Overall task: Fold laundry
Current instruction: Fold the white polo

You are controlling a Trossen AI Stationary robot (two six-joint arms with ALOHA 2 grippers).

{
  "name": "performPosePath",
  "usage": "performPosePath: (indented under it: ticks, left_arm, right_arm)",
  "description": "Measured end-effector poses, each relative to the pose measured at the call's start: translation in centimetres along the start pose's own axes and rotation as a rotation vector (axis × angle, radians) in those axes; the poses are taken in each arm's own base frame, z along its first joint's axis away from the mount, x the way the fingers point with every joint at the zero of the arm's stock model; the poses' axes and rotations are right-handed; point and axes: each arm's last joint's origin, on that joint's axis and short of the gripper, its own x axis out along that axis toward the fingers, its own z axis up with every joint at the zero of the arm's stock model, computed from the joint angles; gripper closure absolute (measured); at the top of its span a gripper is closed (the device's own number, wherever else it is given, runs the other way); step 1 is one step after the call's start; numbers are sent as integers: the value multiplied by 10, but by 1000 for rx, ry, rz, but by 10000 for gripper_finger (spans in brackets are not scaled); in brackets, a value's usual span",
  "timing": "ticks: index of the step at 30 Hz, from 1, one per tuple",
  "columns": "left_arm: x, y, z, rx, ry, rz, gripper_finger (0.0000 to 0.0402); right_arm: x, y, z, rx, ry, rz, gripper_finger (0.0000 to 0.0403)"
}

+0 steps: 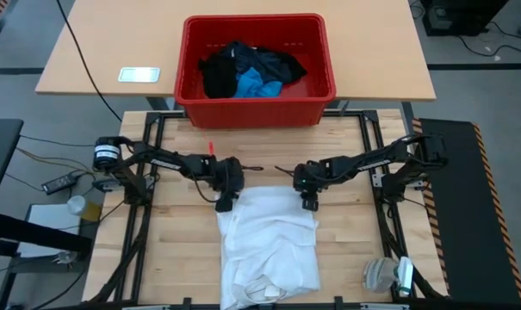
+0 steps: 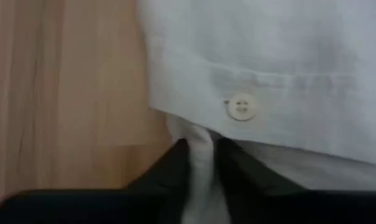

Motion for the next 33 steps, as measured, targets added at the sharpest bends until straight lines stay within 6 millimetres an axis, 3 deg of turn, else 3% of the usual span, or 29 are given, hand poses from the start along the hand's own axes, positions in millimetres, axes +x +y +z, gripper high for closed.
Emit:
performPosePath:
  ticks: [3,6,12,21,24,29,33]
  left_arm:
    - [-7,0,0,27,0,4,387]
    - [-22,6,1,46,-14,31,391]
    - [-59,31,4,70,-74,190,398]
    - [-94,74,4,30,-156,433,400]
    - [-115,75,14,27,-232,461,400]
    - [-144,59,26,101,-346,454,401]
    - [-159,53,26,190,-359,508,401]
  right_arm:
    - [-3,0,1,-26,5,-1,319]
    - [-9,-2,6,-45,26,-6,387]
    - [-24,-16,21,-47,41,-152,387]
    - [-47,-55,46,-103,5,-564,394]
    - [-61,-65,58,-110,-22,-600,396]
    - [-83,-70,75,-136,-71,-659,396]
    - [-94,-72,82,-224,-64,-763,396]
